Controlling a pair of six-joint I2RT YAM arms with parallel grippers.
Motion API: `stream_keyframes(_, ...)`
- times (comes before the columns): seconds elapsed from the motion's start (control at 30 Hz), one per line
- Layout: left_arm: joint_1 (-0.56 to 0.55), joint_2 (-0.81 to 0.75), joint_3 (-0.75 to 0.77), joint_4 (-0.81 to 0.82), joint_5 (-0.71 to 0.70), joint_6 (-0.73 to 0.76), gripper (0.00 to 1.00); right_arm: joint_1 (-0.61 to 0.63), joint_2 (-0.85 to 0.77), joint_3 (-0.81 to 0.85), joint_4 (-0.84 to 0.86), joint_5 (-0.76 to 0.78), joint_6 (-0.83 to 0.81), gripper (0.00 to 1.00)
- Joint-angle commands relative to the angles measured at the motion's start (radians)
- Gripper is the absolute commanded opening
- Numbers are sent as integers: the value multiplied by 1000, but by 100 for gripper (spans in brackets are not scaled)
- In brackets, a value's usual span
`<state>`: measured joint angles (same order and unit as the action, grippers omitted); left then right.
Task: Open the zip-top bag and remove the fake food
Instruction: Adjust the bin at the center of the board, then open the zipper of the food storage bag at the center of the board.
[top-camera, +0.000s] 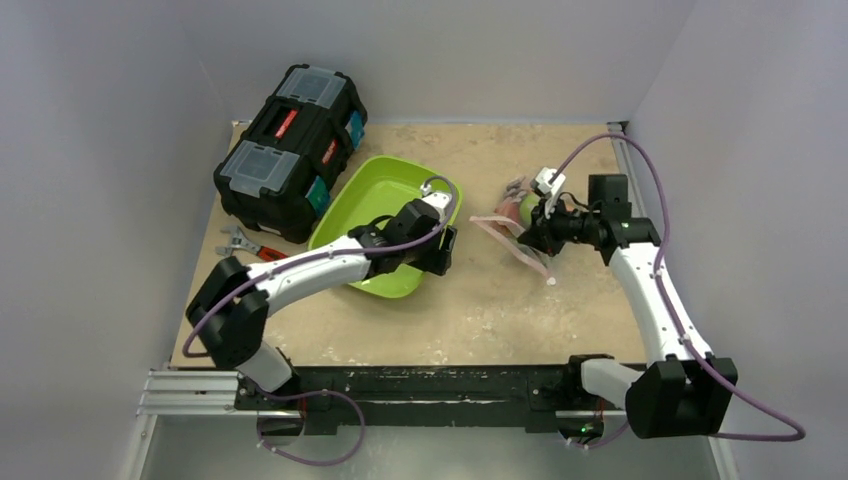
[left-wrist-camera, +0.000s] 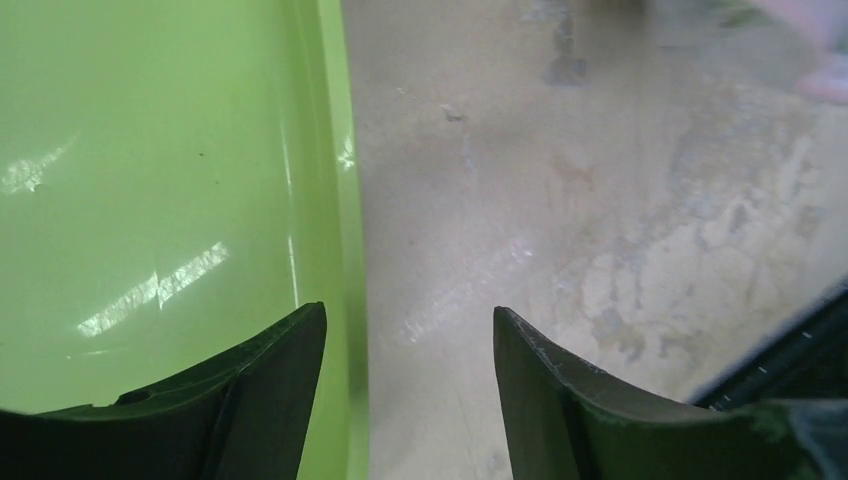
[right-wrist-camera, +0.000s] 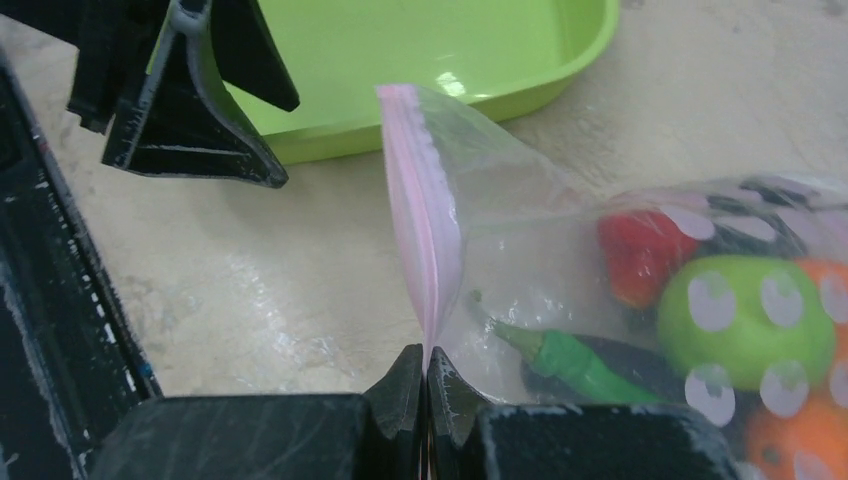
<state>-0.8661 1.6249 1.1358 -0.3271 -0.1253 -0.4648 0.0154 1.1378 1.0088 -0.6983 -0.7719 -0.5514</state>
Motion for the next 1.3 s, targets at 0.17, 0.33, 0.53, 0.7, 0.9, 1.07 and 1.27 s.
stream_keyframes(0.17,-5,-361,-268,290,260,-168,74,111,40,-14,74,-46,43,0)
stream_keyframes(0.33,-5,-289,-417,747,308,-470,77,111,50,-14,100,-55,66,0)
stream_keyframes(0.53,-6,-27,-333,1086,372,-678,66,112,29,-37,130,-49,81,0)
stream_keyframes(0.7,-11,54,-283,1093,325,-709,66,111,27,-48,137,-48,80,0)
stream_keyframes(0.9,-11,117,-228,1060,298,-743,56,111,30,-52,137,-50,79,0)
stream_keyframes(1.07,-11,139,-198,982,270,-754,43,111,24,-55,138,-46,78,0)
stream_keyframes(1.27,-11,137,-189,933,242,-741,34,111,25,-55,138,-47,79,0)
